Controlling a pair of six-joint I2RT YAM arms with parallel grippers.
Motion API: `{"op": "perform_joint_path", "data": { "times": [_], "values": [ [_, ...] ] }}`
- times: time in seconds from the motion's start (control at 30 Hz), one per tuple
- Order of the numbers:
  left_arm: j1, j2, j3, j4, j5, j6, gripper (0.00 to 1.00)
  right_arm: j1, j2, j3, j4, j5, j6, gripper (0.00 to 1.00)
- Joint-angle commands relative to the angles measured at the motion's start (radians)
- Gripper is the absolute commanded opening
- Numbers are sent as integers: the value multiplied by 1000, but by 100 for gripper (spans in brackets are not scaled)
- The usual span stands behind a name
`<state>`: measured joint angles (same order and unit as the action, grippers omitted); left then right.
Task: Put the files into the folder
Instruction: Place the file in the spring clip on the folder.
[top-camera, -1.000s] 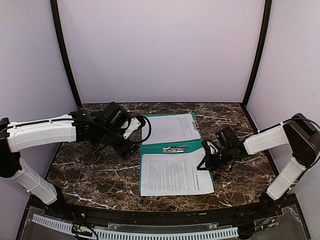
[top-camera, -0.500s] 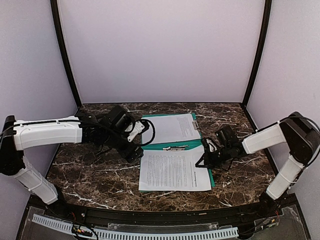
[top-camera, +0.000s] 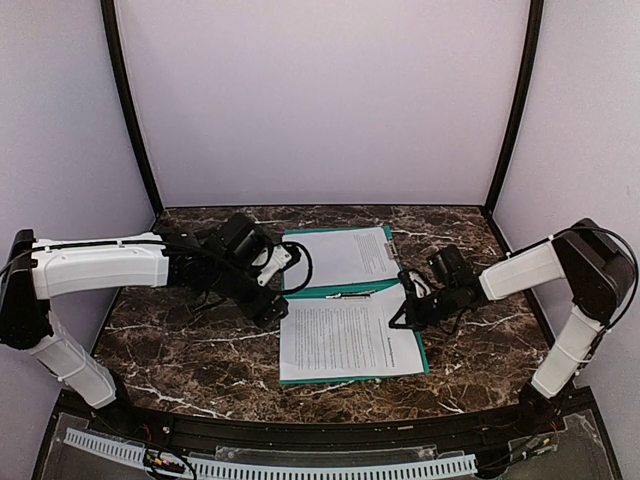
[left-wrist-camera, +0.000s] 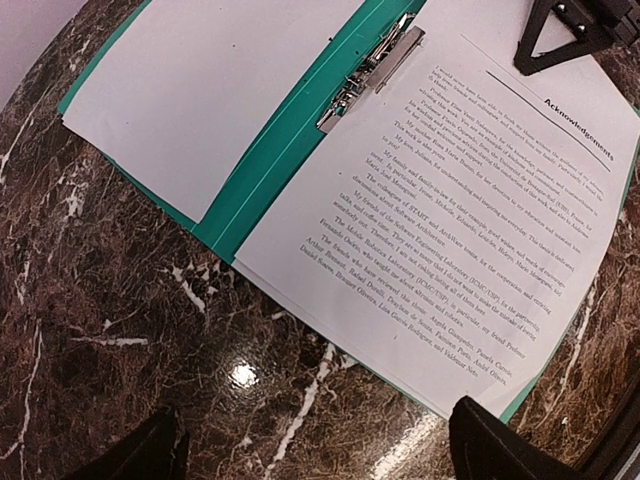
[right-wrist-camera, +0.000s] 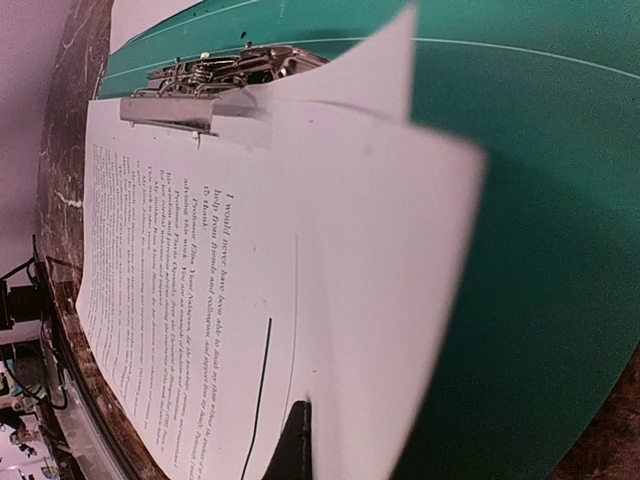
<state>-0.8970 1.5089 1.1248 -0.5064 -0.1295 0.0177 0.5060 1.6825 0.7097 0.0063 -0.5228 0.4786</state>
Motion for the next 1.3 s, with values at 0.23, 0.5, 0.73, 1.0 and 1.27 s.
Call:
{"op": "perform_joint_path", "data": {
  "times": [0.23,0.5,0.73,1.0,1.27],
  "values": [
    [-9,15,-12,-14,23,-6,90,-9,13,37,-47,36,-31,0],
    [-11,20,-11,-15,31,-9,90,-9,7,40,-63,52,-32,3],
    [-12,22,-13,-20,33,-12,90,-9,-19,46,-95,93,-37,17],
    [-14,20,-12,-22,33,-12,90,-9,-83,76,-186,201,-59,43],
    [-19,39,-45,58,108,-60,90,-9,-190,126,-294,376,-115,72]
  ]
}}
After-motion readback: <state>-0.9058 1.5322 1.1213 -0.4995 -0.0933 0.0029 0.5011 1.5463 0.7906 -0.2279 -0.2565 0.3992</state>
